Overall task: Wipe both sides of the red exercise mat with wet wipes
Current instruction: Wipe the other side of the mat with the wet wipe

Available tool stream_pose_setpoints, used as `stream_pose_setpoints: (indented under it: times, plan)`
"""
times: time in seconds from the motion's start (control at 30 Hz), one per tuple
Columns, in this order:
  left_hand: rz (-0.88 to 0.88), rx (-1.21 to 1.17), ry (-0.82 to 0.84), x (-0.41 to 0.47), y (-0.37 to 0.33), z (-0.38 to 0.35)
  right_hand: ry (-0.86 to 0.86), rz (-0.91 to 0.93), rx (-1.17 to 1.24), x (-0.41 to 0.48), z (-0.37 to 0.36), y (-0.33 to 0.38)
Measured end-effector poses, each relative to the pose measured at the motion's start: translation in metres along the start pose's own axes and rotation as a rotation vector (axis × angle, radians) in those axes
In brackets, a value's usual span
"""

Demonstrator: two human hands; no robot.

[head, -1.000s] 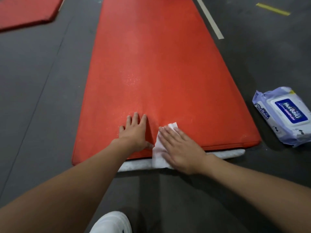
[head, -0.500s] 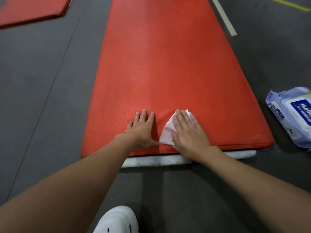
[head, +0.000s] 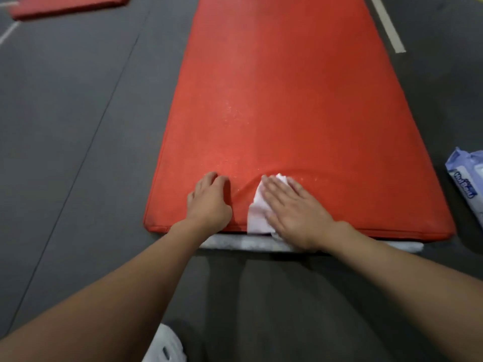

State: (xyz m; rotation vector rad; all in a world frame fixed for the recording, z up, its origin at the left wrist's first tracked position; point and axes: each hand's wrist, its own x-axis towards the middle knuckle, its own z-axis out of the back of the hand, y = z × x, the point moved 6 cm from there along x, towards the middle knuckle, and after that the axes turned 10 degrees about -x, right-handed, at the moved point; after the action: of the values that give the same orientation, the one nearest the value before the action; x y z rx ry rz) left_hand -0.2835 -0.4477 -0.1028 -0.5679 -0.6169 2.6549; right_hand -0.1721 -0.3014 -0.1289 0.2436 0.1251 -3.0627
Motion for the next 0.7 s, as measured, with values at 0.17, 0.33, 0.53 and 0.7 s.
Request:
stream_pose_setpoints:
  times: [0.17, 0.33, 0.53, 0.7]
  plan:
    - [0.236, -0.105, -0.216, -0.003, 0.019, 0.017, 0.008, -0.035, 0.001, 0.008, 0.004, 0.027]
    - [0.247, -0.134, -0.191, 0.006, 0.022, 0.018, 0.084, -0.204, -0.008, 0.015, 0.019, 0.007]
    - [0.233, -0.078, -0.243, 0.023, 0.027, 0.012, -0.099, 0.092, 0.010, 0.036, 0.012, 0.065]
    - [0.118, -0.198, -0.269, 0.022, 0.043, 0.033, -0.022, -0.058, 0.066, 0.040, 0.020, 0.062]
